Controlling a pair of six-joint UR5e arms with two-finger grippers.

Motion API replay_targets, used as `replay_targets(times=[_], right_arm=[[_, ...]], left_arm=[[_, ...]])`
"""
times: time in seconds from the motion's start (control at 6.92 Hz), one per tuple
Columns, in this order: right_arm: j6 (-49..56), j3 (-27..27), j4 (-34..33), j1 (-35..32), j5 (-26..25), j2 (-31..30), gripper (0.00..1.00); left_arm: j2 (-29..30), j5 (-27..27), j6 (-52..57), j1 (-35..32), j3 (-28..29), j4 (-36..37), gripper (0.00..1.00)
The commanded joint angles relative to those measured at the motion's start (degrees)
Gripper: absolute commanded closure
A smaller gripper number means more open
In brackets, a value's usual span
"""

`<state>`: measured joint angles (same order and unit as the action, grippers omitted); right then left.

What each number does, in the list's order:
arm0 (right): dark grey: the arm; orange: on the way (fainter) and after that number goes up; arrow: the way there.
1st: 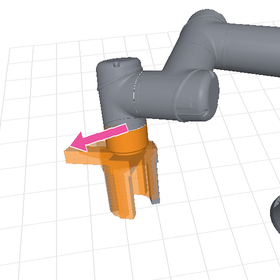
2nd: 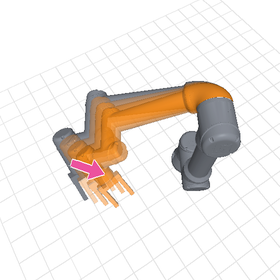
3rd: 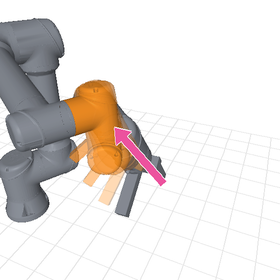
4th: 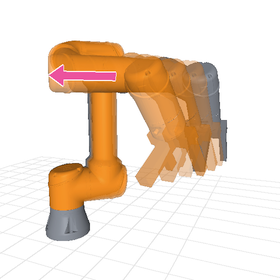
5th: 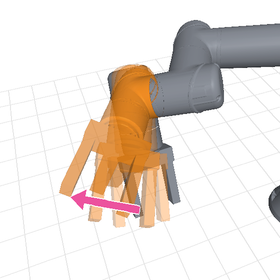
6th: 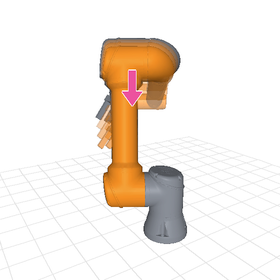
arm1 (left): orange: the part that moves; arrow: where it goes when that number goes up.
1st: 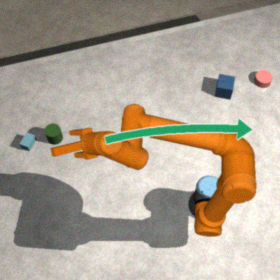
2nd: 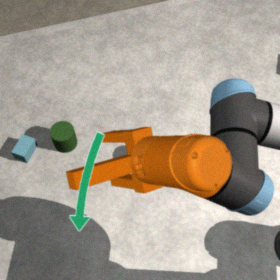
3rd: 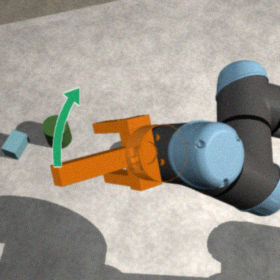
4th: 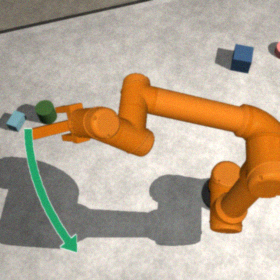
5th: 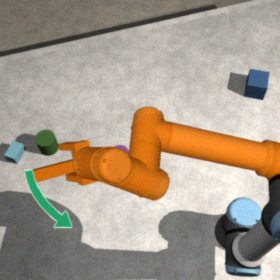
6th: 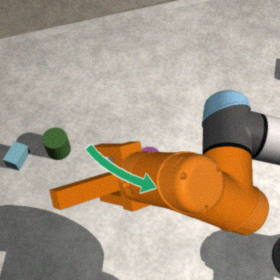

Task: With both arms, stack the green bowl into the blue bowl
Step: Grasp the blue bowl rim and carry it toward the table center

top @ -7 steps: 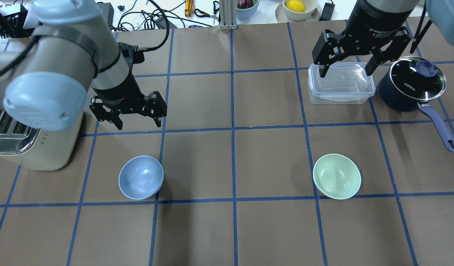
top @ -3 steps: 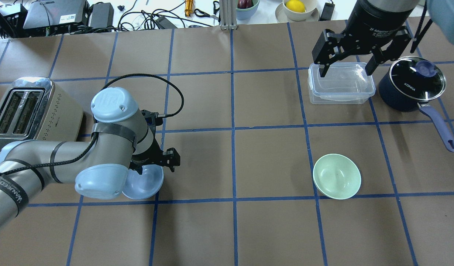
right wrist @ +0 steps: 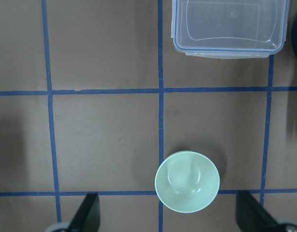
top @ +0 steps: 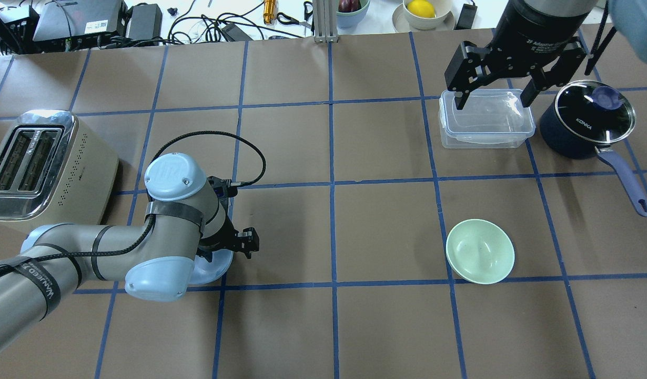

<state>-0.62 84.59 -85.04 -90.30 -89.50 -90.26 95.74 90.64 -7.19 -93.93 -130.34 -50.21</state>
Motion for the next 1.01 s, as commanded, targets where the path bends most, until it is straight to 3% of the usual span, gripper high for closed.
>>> replay_targets(times=[0.0,0.43,0.58,0.87], right_arm=[[0.0,0.0,0.1,0.0,-0.1,0.0,0.00],[0.0,0.2,0.1,0.0,-0.1,-0.1,0.00],[0.0,0.3,0.1,0.0,0.0,-0.1,0.00],[0.0,0.3,0.3,0.1,-0.1,-0.1,0.00]], left_arm=[[0.2,0.5,0.8,-0.5,-0.2,2.1,1.00],[0.8,0.7,-2.4,-2.4,4.7,2.5,1.00],[2.6,0.3,-6.9,-7.1,10.5,0.3,1.00],[11.9,0.0,-19.0,-15.3,23.6,-2.5,1.00]])
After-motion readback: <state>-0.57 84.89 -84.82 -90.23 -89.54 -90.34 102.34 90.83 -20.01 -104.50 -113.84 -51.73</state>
